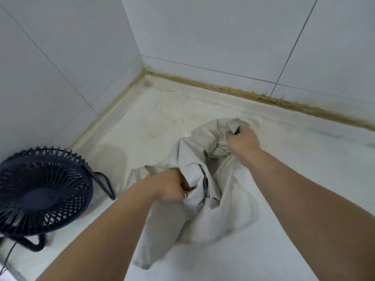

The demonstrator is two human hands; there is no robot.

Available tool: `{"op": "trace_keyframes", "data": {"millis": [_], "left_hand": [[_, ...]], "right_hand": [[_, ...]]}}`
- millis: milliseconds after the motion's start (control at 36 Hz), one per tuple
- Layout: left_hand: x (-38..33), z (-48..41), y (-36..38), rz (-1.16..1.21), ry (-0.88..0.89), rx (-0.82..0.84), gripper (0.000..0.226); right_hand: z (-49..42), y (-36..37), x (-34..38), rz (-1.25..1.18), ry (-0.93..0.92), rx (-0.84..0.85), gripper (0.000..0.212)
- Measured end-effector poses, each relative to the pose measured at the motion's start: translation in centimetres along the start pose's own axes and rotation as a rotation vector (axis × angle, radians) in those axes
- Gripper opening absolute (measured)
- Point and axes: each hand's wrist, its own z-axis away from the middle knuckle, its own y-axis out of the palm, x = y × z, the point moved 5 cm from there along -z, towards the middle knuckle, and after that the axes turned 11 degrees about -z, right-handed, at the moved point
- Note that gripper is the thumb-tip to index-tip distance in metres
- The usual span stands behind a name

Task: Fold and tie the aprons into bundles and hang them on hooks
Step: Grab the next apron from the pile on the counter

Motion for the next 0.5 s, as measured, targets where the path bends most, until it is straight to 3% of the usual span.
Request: {"op": "trace_keyframes", "data": {"millis": [56,111,139,194,306,361,417,500], "left_hand": [[0.2,0.3,-0.2,-0.041,0.043,0.026,0.04],[0.7,1.6,-1.0,0.011,-0.013,0.07,0.033],[1.0,2.1,-1.7,0.059,-0.048,0.057,0.026],[1.2,3.2,-3.4,0.239,-0.091,-0.091,0.036],[0.8,5.6,-7.6,0.424,-0.153,-0.762,0.053],[-0.6,7.3,-9.0,0.557,-0.092,-0.975,0.071],[-2.8,9.3,-10.5,0.509,0.059,-1.098,0.084],[-5.8,10.3,-11.9,0.281,0.253,-1.078,0.094]], "right_hand": [[0.4,-1.1,0.2,-0.115,-0.025,-0.07,0.012],[0.8,-2.2,1.2,-0.347,-0.021,-0.125,0.011],[0.8,-2.9,2.0,-0.459,-0.007,-0.139,0.01],[1.1,-4.6,3.7,-0.611,-0.004,-0.131,0.009],[2.3,-8.0,7.4,-0.429,-0.19,-0.236,0.009],[3.7,-9.7,8.8,-0.238,-0.31,-0.311,0.017],[5.9,-11.1,10.3,-0.131,-0.392,-0.315,0.023],[8.8,-12.0,12.0,-0.162,-0.427,-0.227,0.024]]}}
